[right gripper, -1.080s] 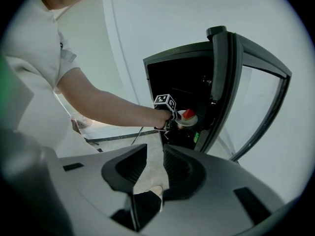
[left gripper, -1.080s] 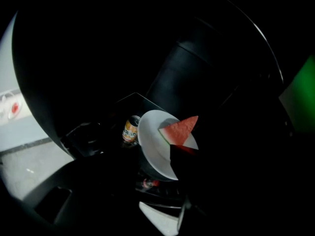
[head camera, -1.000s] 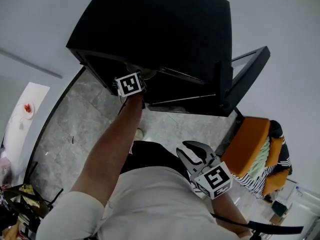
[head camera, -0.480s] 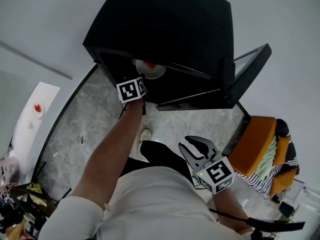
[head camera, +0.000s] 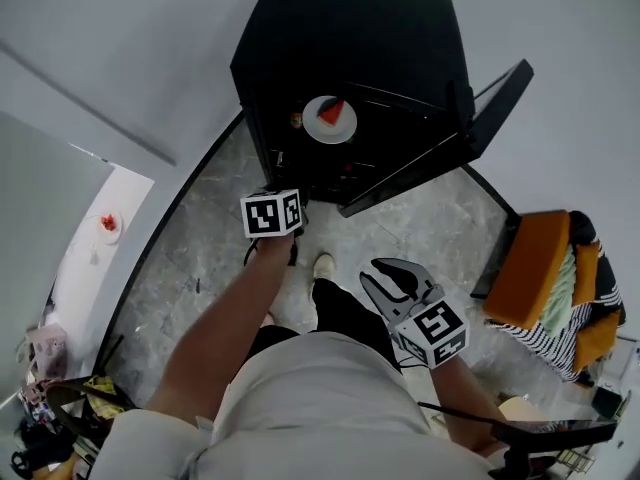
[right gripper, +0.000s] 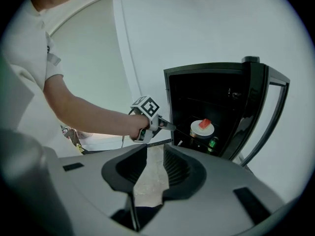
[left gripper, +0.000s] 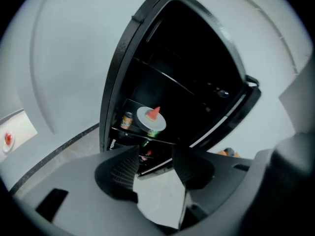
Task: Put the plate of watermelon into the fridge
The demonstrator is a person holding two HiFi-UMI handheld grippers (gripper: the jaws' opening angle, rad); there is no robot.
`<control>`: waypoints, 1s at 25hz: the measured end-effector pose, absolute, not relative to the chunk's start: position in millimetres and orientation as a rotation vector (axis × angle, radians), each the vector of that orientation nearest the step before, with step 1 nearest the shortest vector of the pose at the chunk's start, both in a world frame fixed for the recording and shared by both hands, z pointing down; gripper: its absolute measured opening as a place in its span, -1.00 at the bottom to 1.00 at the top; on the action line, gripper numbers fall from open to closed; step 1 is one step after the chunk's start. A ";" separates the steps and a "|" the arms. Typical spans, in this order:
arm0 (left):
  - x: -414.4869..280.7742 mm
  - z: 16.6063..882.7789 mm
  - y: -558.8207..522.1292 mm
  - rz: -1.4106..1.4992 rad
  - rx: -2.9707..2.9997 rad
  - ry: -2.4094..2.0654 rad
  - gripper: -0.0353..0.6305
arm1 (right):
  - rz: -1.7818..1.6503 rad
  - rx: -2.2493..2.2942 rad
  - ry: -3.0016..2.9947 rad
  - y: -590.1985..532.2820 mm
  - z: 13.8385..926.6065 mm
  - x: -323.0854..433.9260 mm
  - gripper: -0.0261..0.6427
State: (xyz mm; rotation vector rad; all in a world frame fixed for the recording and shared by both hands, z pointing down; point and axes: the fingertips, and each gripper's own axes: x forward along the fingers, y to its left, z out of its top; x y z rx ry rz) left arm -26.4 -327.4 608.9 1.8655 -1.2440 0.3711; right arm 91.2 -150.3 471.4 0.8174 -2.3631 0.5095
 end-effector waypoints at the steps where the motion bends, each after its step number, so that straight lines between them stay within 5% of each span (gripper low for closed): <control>1: -26.2 601.2 -312.1 0.373 1.894 -1.202 -0.28 | 0.508 0.829 -2.363 -141.8 470.8 85.2 -0.58; 17: -84.5 451.4 -41.0 0.279 2.268 -0.606 -0.30 | 0.475 1.000 -2.387 2.4 437.8 -9.9 -0.72; 22: -113.8 432.5 21.6 0.311 2.336 -0.508 -0.80 | 0.487 1.023 -2.383 41.3 433.9 -32.8 -0.79; 25: -122.8 429.7 46.6 0.333 2.356 -0.444 -0.86 | 0.480 1.028 -2.376 55.1 432.4 -42.3 -0.83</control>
